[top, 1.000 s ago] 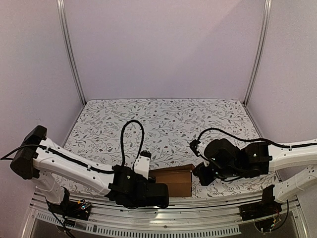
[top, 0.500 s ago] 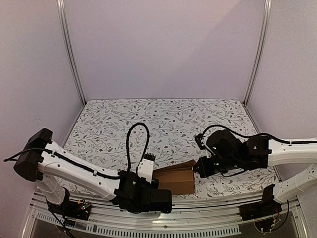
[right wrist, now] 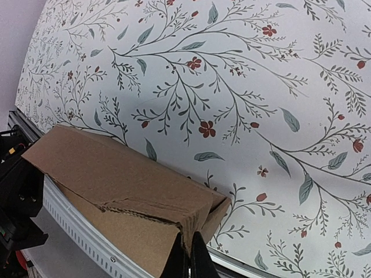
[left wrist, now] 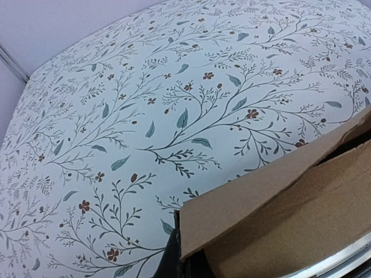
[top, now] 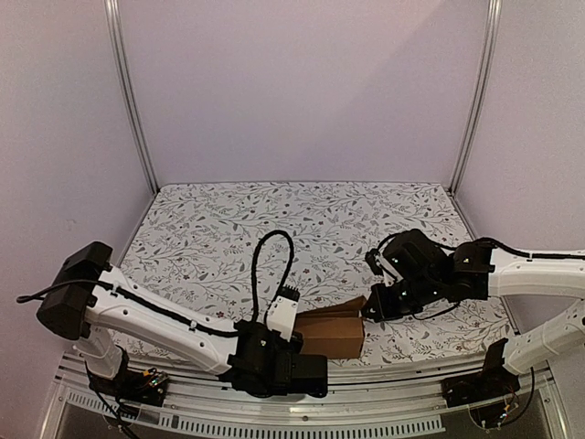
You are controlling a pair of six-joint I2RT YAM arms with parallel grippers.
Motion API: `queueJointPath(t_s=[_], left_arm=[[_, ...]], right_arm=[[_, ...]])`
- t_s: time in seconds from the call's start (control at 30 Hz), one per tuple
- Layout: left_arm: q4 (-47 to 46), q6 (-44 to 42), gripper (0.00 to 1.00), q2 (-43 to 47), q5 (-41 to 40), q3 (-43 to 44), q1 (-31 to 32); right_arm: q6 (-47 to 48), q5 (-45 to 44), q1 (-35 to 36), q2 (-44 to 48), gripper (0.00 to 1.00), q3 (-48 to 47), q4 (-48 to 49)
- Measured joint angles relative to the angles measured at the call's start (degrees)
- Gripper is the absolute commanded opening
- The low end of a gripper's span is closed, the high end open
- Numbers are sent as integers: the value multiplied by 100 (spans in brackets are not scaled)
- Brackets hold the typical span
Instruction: Fold the paper box
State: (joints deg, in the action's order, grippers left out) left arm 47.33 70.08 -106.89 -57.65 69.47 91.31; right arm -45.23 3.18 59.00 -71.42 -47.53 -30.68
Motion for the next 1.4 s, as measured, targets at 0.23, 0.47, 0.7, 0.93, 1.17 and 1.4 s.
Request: queueJointPath(t_s=[0.23,0.47,0.7,0.93,1.17,1.4], left_arm=[[87,-68,0,-87,-33,85,2],[153,-109,0,-177,-72,170,-2],[155,-107,0,-190,-72,181,-46],[98,-109,0,-190,-48,186,-98],[74,-109,0,-201,9,234,-160],[66,-109,0,-240,26,291,-199]], right_arm=[[-59,87,-44,-28,0,-11,-35],[-96,219,-133,-35,0,-11,-46],[-79,273,-133,-44,0,-7,-81],[-55,46,42,96,0,92,-107],[-55,-402,372,181,0,155,-151],[-155,-911,708,236,0,221,-144]])
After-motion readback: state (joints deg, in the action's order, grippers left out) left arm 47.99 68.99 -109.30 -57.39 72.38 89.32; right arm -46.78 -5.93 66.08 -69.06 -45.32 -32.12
